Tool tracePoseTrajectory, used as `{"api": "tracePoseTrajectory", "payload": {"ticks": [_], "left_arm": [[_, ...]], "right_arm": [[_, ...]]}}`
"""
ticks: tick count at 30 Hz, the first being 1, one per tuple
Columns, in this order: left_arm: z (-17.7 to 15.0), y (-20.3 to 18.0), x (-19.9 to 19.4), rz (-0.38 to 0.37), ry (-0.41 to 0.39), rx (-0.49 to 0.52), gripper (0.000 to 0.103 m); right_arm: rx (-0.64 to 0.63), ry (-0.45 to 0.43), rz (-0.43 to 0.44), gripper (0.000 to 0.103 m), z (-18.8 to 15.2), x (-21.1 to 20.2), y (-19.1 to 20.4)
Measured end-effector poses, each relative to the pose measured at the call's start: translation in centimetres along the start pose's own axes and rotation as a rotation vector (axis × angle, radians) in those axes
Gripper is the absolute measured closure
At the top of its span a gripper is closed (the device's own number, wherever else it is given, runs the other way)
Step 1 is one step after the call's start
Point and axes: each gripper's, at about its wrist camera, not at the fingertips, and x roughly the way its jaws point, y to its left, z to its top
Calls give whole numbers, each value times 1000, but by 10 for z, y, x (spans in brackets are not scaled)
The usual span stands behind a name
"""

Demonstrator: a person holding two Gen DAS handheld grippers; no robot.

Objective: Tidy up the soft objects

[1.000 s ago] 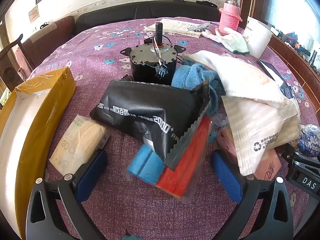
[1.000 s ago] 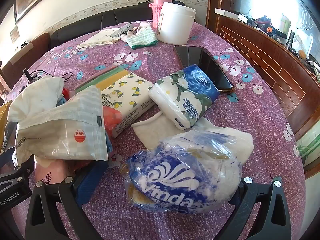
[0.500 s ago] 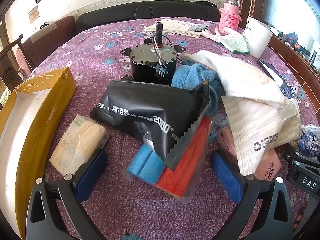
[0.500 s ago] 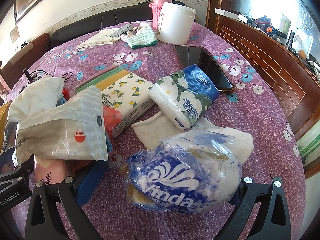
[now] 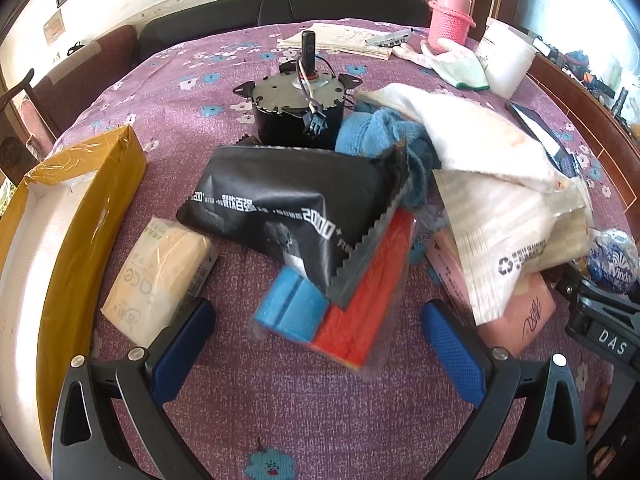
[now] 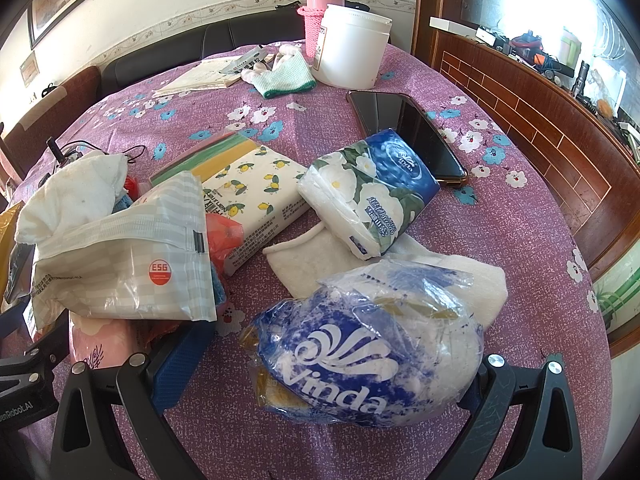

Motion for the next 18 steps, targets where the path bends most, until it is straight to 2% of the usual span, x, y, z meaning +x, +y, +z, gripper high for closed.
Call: {"api": "tracePoseTrajectory", "payload": {"ticks": [8,18], "left_arm": [[-5,-2,-3,6,-1,0,0],[-6,-1,-4,-3,-3,1,0]], "right_arm": [[-17,52,14,1,3,2,-1],[-9,27,38,1,-2,-3,-3]]}}
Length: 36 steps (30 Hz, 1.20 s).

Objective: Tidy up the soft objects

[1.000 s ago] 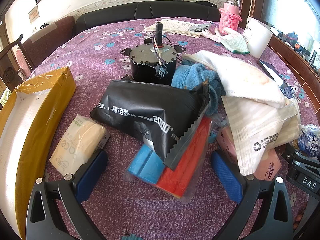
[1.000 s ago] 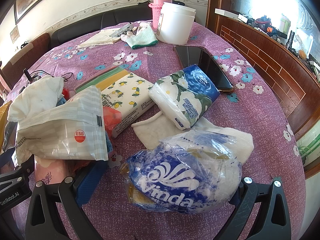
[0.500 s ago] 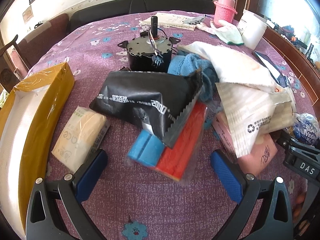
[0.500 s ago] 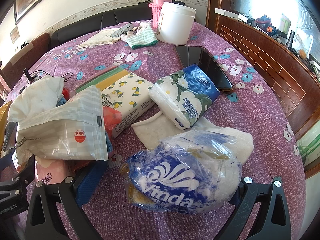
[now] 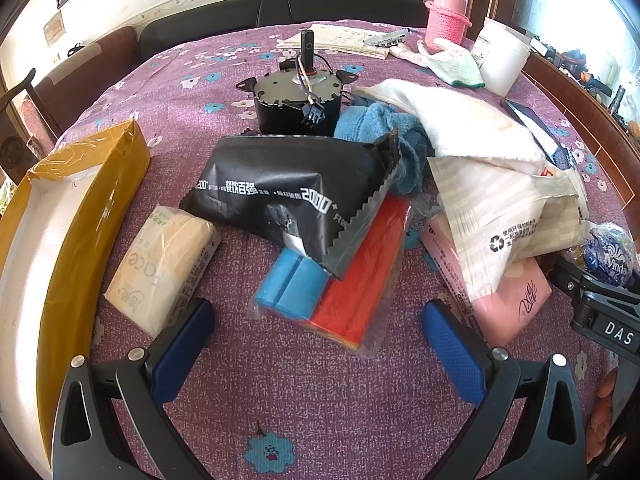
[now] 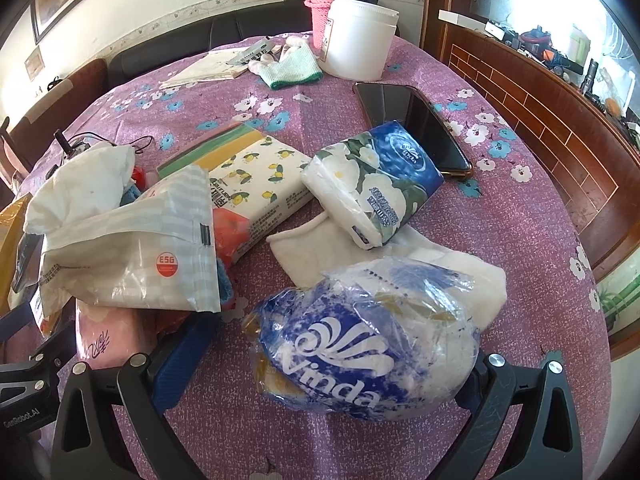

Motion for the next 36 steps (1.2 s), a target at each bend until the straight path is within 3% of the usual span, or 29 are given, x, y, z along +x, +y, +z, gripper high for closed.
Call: {"api": "tracePoseTrajectory", "payload": {"ticks": [6,36], "left_arm": [[0,0,0,0,0,0,0],[0,0,0,-2,0,0,0]], "right_arm": [[40,-20,37,1,-3,-5,-6],[54,-24,41,1,-2,-6,-7]]}}
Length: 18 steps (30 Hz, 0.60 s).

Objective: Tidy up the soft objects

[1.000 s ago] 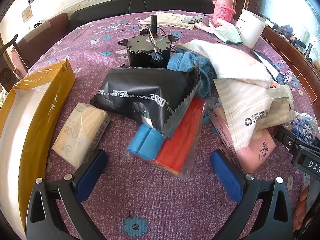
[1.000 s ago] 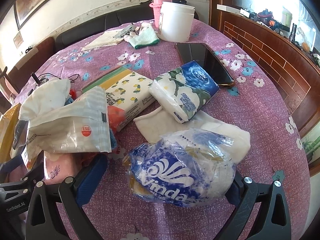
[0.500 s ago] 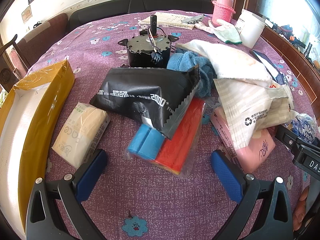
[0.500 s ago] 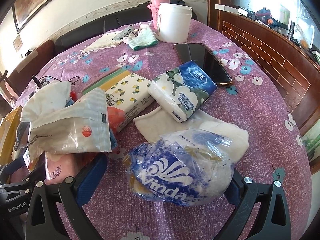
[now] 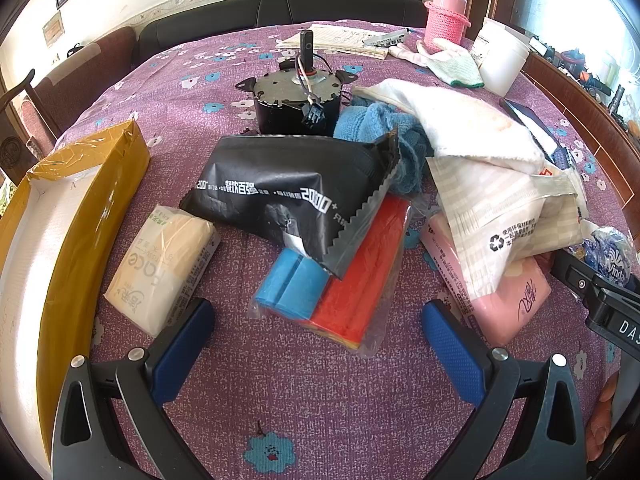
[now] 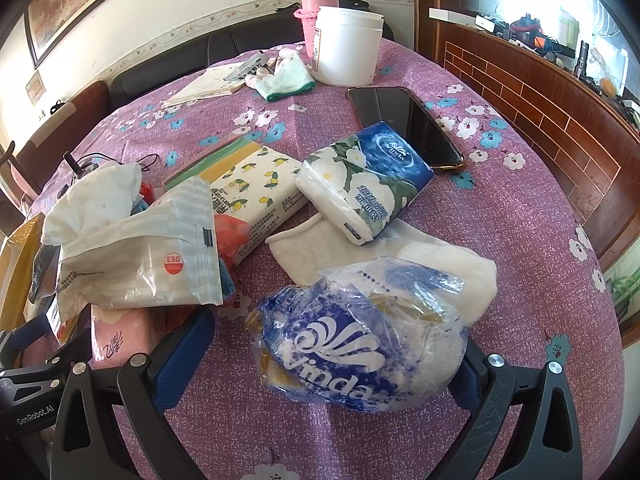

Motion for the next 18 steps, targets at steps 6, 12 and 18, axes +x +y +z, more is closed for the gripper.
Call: {"api": "tracePoseTrajectory", "payload": {"ticks": [6,12,18], "left_arm": [[0,0,0,4,1,-2,0],[1,-1,1,16,2,-12,0],[-5,7,-8,-35,5,-10,0]], "right_arm": [[3,0,4,1,0,0,0],[24,-7,3,1,1,-2,-3],[116,-96,-32,1,-2,-20,-19]]}}
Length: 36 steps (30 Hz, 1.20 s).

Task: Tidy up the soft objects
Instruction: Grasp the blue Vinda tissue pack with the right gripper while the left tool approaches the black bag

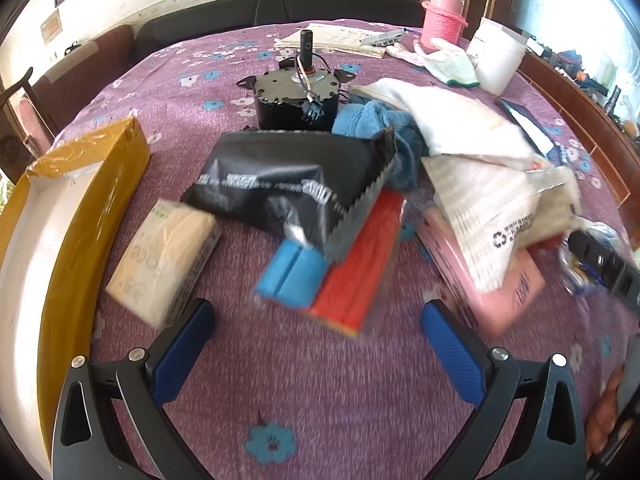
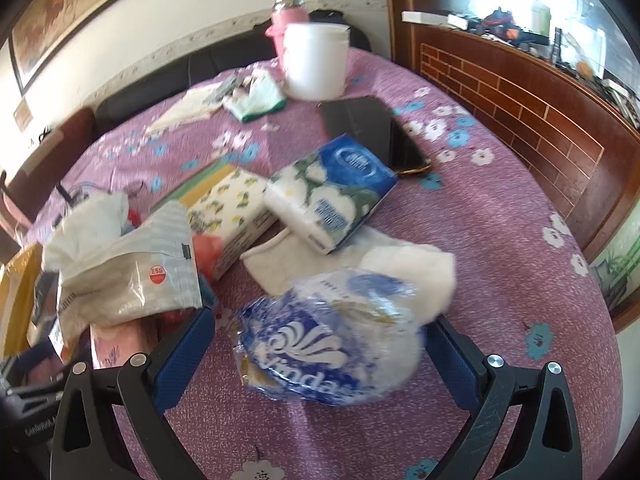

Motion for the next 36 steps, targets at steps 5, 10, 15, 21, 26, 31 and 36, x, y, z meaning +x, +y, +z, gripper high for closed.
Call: {"api": "tracePoseTrajectory", "payload": {"ticks": [5,10,15,21,26,31,36], "left_arm": [[-6,25,-33,-138,-22,-71,0],[-11,54,-59,-192,-81,-55,0],[-15,87,-69,-223,-119,-66,0],[-4,81,-73,-238,-110,47,6],[17,53,-47,-219,-33,191,8],[32,60,-4,-130,79,154,10],[39,73,3,-76,98,87,10]], "right_arm": [[-39,-166,-150,1,-3,-34,6],[-220,-484,-299,1,-15,-99,35],[-221,-225,-87,1,8,-87,26],[-112,-156,40,1,2,-71,3],[-81,-132,53,1,-7,-72,-10],[-44,-124,68,1,-8,-75,-25],[-35,-91,85,1,-8,-66,-29]]}}
